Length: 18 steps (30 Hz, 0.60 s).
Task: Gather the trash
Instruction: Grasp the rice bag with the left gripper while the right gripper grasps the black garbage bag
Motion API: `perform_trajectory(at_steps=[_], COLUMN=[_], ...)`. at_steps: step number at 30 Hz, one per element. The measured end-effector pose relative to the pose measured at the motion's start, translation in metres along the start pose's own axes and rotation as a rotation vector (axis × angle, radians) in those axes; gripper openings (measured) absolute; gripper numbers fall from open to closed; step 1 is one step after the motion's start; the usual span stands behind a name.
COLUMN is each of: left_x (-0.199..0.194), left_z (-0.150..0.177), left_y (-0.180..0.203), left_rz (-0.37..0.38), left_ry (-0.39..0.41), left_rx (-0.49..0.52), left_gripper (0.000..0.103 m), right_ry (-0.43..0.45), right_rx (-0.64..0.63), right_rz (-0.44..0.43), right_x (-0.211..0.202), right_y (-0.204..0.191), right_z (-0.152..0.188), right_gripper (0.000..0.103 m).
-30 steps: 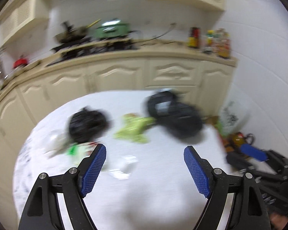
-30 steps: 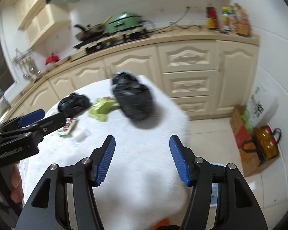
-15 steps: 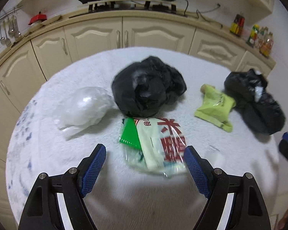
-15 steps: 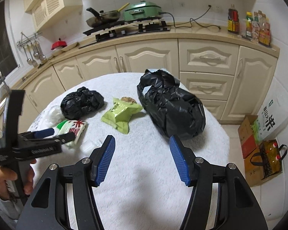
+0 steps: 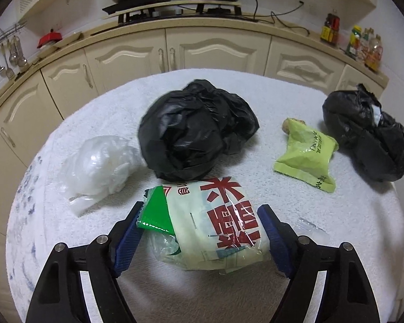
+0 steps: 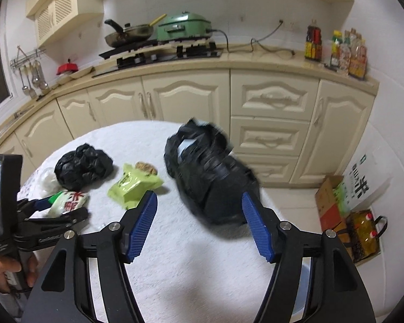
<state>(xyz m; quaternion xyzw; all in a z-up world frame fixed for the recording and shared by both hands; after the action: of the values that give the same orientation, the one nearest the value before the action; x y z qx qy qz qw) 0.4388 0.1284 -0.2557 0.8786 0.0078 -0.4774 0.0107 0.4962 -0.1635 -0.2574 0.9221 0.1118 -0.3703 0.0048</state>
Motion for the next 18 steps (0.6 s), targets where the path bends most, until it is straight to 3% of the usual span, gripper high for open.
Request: perform_trajectory(at_steps=[1, 3, 6, 10, 12, 14, 15, 16, 18], left_x=[-0.004, -0.009, -0.024, -0.042, -0.048, -0.052, -0.053, -0.055, -0.059], left_z=[0.000, 0.000, -0.001, 0.000, 0.002, 0.004, 0.003, 0.003, 0.001], left_y=[-0.003, -0.002, 0.001, 0.004, 0.007, 0.010, 0.010, 0.013, 0.018], left_rz=[-0.001, 0.009, 0.018, 0.029, 0.036, 0.039, 0.039, 0.042, 0.047], left_ry=[0.010, 0.024, 0.056, 0.086, 0.089, 0.091, 0.094, 0.098, 0.101], left_rx=[-0.005, -0.012, -0.011, 0.001, 0.007, 0.012, 0.017, 0.021, 0.031], left_gripper=[0.078, 0.078, 0.078, 0.078, 0.078, 0.078, 0.078, 0.078, 0.078], right_ry=[0.019, 0.047, 0.011, -0.101, -0.115, -0.126, -0.121, -0.128, -0.124], right_rx=[-0.010, -0.039, -0.097, -0.129, -0.144, -0.151, -0.133, -0.103, -0.086], right_rz=[0.006, 0.018, 0.062, 0.000, 0.039, 0.074, 0.052, 0.036, 0.017], right_x=[-0.003, -0.006, 0.008, 0.048, 0.062, 0.070, 0.070, 0.072, 0.070], right_y=[0.000, -0.001, 0.001, -0.005, -0.001, 0.006, 0.008, 0.013, 0.018], right_z=[-0.003, -0.011, -0.015, -0.005, -0.002, 0.000, 0.000, 0.002, 0.002], right_gripper=[0.068, 0.080, 0.093, 0.093, 0.095, 0.089, 0.081, 0.080, 0.070])
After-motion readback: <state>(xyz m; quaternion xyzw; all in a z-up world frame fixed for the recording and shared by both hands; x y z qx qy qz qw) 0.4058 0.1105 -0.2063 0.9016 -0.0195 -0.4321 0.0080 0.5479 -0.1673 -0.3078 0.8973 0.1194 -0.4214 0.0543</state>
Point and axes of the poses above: each gripper's, at about its wrist camera, not at the fingertips, and x roughly the way its jaws point, y to its right, z to its underside, the point moved 10 cm from there along x, roughly the way its jaws point, and after that the axes turned 3 degrees about -y, right-handed, at the moved point
